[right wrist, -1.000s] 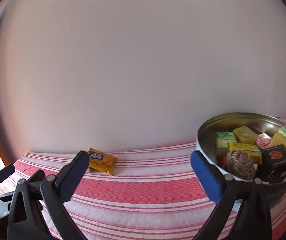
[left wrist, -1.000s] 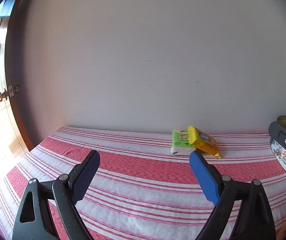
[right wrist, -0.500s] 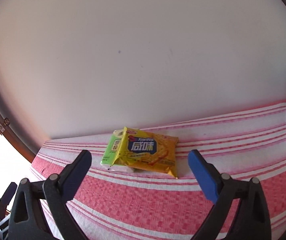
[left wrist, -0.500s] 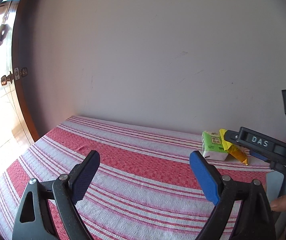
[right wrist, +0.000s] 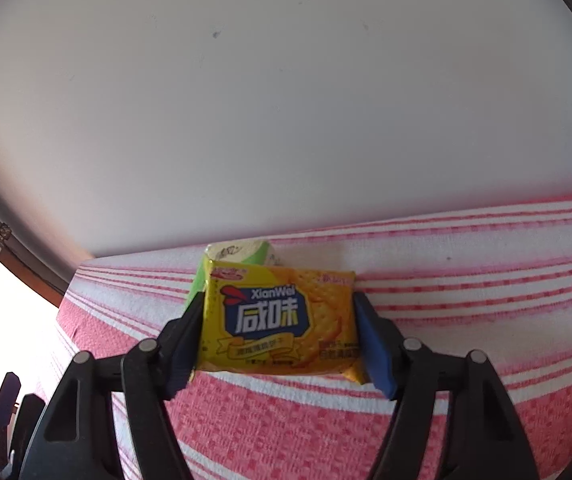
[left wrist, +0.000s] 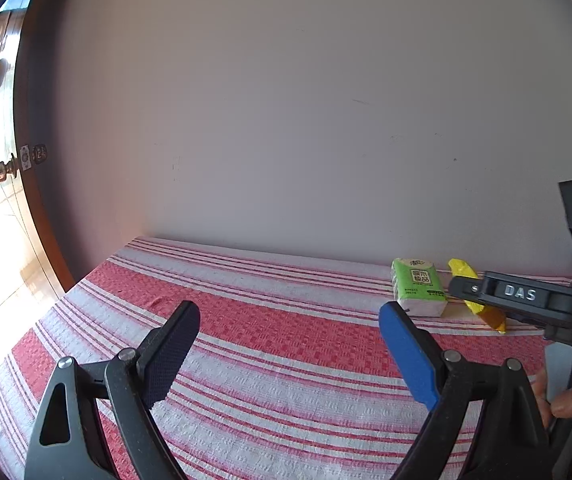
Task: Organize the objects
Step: 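Grasp the yellow XianWei packet with the right tool while the left tool grasps the green tissue pack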
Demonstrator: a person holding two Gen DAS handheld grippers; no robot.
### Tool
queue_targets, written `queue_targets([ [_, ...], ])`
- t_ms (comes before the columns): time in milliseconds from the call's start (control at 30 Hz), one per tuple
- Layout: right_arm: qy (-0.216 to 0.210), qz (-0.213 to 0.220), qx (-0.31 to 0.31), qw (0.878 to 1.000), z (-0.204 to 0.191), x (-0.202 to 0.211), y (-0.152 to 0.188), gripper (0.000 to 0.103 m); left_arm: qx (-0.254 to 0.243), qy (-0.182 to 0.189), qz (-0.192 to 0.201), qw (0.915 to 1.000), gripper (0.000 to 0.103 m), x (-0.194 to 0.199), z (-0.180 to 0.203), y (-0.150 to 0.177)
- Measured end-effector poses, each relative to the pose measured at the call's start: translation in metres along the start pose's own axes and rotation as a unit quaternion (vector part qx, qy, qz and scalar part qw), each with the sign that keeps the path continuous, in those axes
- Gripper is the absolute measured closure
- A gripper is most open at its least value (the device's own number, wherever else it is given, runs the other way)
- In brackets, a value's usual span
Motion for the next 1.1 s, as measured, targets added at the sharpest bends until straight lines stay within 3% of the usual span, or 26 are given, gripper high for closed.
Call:
queue_targets([
  [67, 0.004, 0.017, 0.014, 1.0, 0.001, 0.024, 0.004, 0.032, -0.007, 0.007, 0.0, 0.9999, 0.01, 0.0, 0.006, 0.002],
  [167, 0.045, 0.065, 0.075, 0.994, 0.003, 0.077, 0.006, 0.032, -0.014, 0.023, -0.002, 0.9996, 0.01, 0.0, 0.02, 0.002],
  [267, 0.113, 0.121, 0.136, 0.977, 0.011, 0.129, 0.01, 0.032, -0.019, 0.048, -0.015, 0.9985, 0.01, -0.005, 0.056, -0.005],
  [333, 0.13, 0.143, 0.152, 0.969, 0.016, 0.153, 0.01, 0.032, -0.029, 0.07, -0.029, 0.9967, 0.01, -0.013, 0.085, -0.009],
  [500, 0.134, 0.173, 0.149, 0.964, 0.022, 0.171, 0.007, 0.032, -0.047, 0.094, -0.086, 0.9907, 0.011, -0.049, 0.145, -0.009],
  [567, 0.128, 0.17, 0.147, 0.966, 0.023, 0.166, 0.006, 0.032, -0.061, 0.082, -0.109, 0.9888, 0.019, -0.068, 0.16, -0.007],
  [600, 0.123, 0.17, 0.144, 0.967, 0.027, 0.174, 0.007, 0.032, -0.068, 0.076, -0.127, 0.9866, 0.027, -0.079, 0.166, -0.004],
  [667, 0.117, 0.169, 0.144, 0.968, 0.025, 0.168, 0.007, 0.032, -0.079, 0.052, -0.16, 0.9826, 0.028, -0.097, 0.167, 0.001],
  [733, 0.114, 0.164, 0.141, 0.97, 0.026, 0.167, 0.006, 0.032, -0.071, 0.064, -0.195, 0.9762, 0.036, -0.108, 0.167, 0.01],
  [800, 0.112, 0.161, 0.139, 0.971, 0.027, 0.166, 0.005, 0.032, -0.056, 0.062, -0.192, 0.9779, 0.05, -0.108, 0.161, 0.009],
  [833, 0.113, 0.16, 0.138, 0.971, 0.027, 0.165, 0.005, 0.032, -0.055, 0.06, -0.191, 0.9782, 0.052, -0.108, 0.159, 0.01],
  [967, 0.117, 0.165, 0.148, 0.968, 0.027, 0.171, 0.004, 0.032, -0.04, 0.091, -0.174, 0.9797, 0.052, -0.092, 0.158, 0.012],
  [1100, 0.124, 0.172, 0.159, 0.964, 0.024, 0.174, 0.003, 0.032, -0.041, 0.06, -0.107, 0.9917, 0.052, -0.051, 0.141, 0.01],
])
Point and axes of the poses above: each gripper's, at about its wrist camera, not at the fingertips, and x roughly against the way its jaws point, z to its right, y to its underside, the point moved 10 cm from there along -x, roughly the way its jaws point, and after that the axes turned 12 degrees about -y, right-handed, at the moved point
